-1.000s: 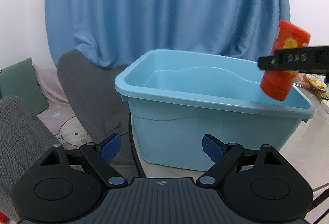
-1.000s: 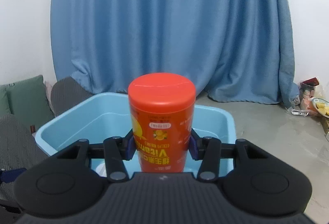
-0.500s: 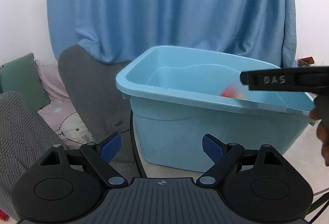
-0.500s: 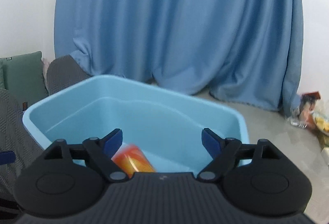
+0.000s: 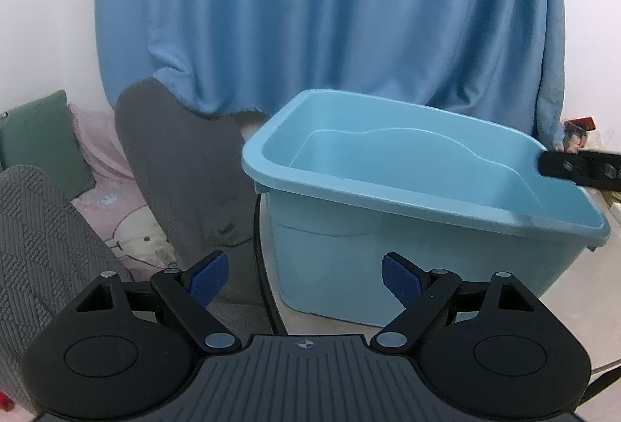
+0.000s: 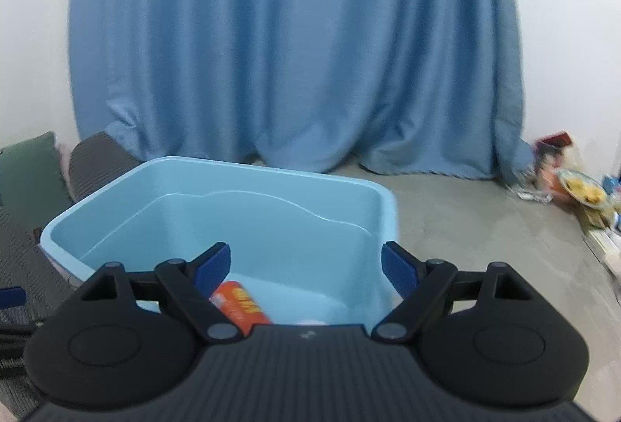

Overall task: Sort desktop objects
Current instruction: 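Move both grippers toward the white plastic lid beside the bin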

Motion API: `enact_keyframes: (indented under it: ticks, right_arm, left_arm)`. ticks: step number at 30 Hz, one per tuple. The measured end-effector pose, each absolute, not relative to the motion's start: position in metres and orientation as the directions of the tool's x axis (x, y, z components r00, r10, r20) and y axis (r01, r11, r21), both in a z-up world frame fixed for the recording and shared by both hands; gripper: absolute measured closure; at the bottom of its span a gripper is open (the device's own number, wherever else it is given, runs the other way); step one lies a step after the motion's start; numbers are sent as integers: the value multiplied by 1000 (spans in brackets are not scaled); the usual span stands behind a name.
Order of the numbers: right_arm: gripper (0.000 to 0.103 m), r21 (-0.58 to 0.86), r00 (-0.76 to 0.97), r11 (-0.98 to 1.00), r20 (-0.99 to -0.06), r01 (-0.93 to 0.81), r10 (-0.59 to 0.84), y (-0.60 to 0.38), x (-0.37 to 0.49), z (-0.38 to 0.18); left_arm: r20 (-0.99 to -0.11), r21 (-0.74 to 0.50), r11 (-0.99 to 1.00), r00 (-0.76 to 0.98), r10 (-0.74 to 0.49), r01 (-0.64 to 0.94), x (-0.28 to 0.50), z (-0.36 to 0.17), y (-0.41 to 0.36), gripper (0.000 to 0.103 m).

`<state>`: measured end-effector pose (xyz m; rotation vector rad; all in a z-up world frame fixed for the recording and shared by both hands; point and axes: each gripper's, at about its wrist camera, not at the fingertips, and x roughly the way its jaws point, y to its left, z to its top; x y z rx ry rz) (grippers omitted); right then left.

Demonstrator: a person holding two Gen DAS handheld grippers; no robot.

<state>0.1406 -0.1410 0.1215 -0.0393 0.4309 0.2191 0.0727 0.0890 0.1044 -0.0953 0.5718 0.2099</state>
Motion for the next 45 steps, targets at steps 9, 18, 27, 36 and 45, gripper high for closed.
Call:
enact_keyframes:
  ticks: [9, 18, 27, 36, 45]
  right_arm:
    - [15, 71, 851, 991, -508, -117, 136, -167, 142, 124]
    - [15, 100, 832, 990, -538, -97, 136, -172, 168, 149]
    - [14, 109, 833, 981, -518, -159, 193, -166, 205, 162]
    - [14, 121, 815, 974, -533, -192, 226, -158, 247, 166]
    - [14, 165, 802, 973, -552, -163, 228, -150, 283, 182]
  left_arm:
    - [-567, -34, 977, 809, 154, -209, 74, 127, 102, 15]
    - [-559, -38, 978, 816, 150, -206, 99, 163, 117, 15]
    - [-533, 1, 973, 823, 197, -232, 139, 197, 129, 15]
    - [-547, 29, 968, 807, 224, -249, 188, 216, 135, 15]
    - [-575, 29, 983, 802, 165, -181, 246, 242, 153, 15]
